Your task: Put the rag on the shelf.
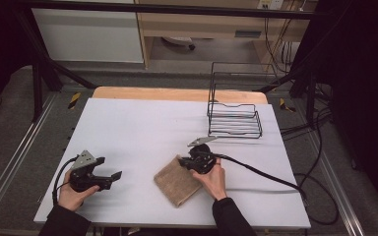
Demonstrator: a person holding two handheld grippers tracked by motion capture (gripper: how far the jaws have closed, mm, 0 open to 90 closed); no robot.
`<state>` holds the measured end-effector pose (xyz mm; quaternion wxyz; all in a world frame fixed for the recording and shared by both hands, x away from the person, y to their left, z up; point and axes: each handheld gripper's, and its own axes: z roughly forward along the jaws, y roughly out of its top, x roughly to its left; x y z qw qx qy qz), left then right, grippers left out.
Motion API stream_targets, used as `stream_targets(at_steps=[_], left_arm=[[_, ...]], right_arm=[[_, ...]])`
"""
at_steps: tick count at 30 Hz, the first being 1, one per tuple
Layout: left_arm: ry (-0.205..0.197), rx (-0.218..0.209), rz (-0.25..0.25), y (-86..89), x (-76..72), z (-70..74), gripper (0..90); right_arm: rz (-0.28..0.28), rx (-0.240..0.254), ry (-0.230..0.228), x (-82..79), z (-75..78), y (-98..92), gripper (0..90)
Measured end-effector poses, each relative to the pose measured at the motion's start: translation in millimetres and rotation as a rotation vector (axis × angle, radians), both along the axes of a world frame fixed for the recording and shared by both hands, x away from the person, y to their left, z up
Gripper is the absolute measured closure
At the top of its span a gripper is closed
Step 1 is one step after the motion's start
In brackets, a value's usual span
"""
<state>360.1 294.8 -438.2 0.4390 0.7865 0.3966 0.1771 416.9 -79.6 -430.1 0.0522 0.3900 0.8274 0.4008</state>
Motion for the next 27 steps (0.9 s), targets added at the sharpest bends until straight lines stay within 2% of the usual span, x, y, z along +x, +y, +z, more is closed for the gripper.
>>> stream_targets(at_steps=[2, 8, 10, 16, 20, 21, 22, 24, 25, 27], left_arm=[[0.0, -0.001, 0.0, -0.2, 0.0, 0.0, 9.7], [-0.004, 0.0, 0.0, -1.3, -0.4, 0.6, 9.7], [-0.004, 0.001, 0.0, -1.5, -0.4, 0.6, 9.7], [-0.006, 0.002, -0.007, -4.5, -0.8, 0.9, 9.8], [-0.006, 0.008, -0.004, -5.2, -1.0, 0.7, 9.8], [-0.003, -0.002, -0.005, -5.0, -0.7, 0.5, 9.9], [0.0, 0.003, -0.002, -5.4, -0.1, 0.5, 10.0], [-0.004, 0.01, -0.005, -5.8, -1.2, 0.9, 9.9], [-0.004, 0.01, -0.005, -5.8, -1.2, 0.9, 9.9], [-0.007, 0.006, -0.002, -5.5, -1.2, 1.4, 10.0]], right_arm=[[-0.033, 0.012, 0.001, -0.6, -0.1, -5.3, 84.8], [-0.143, -0.008, -0.034, -2.6, -2.3, -20.4, 84.7], [-0.17, -0.024, -0.057, -4.3, -2.2, -24.0, 84.6], [-0.238, -0.055, -0.074, -7.2, -5.6, -35.6, 84.0], [-0.239, -0.063, -0.071, -5.8, -11.8, -38.2, 81.3], [-0.212, -0.06, -0.068, -4.3, -13.8, -41.0, 72.6], [-0.203, -0.056, -0.072, -4.6, -11.4, -43.3, 67.9], [-0.179, -0.012, -0.088, -8.9, -2.8, -53.8, 56.9], [-0.166, 0.005, -0.081, -12.3, 0.7, -59.4, 51.2], [-0.16, 0.007, -0.079, -16.9, 3.6, -64.6, 49.9]])
